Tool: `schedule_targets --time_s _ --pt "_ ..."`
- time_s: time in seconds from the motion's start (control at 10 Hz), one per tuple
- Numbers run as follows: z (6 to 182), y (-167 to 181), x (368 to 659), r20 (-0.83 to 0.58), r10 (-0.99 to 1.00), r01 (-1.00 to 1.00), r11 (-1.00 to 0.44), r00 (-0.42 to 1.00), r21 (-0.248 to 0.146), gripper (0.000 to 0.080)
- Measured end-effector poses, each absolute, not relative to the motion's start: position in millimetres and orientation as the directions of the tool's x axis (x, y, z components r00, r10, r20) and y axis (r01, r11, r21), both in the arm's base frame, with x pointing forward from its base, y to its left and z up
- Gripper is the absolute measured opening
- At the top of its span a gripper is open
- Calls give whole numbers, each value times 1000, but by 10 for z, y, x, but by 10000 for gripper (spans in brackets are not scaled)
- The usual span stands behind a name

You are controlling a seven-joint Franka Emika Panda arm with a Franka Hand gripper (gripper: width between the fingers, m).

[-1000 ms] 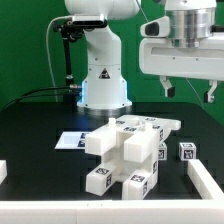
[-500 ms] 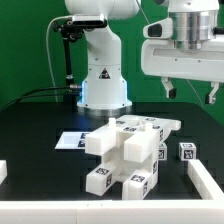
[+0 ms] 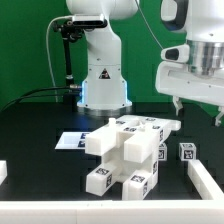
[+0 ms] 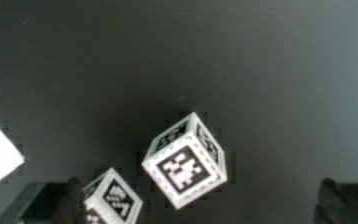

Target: Assemble chair

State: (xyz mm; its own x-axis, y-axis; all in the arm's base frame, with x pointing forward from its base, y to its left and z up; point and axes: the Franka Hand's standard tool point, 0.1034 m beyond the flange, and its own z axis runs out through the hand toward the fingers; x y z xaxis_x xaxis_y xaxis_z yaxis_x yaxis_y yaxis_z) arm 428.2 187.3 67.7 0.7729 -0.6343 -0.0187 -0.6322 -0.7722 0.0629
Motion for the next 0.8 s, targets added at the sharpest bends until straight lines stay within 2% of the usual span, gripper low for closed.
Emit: schedule_targets --time_s 0.4,0.5,0.6,0.8 --pt "679 1874 4291 -14 -629 -627 -777 777 56 649" --pt "624 1849 4289 39 -612 -612 -791 790 -10 649" --pt "503 1797 4247 86 -594 -592 -804 800 -50 649" --pt "354 1777 4249 112 -593 -590 -805 797 -66 649"
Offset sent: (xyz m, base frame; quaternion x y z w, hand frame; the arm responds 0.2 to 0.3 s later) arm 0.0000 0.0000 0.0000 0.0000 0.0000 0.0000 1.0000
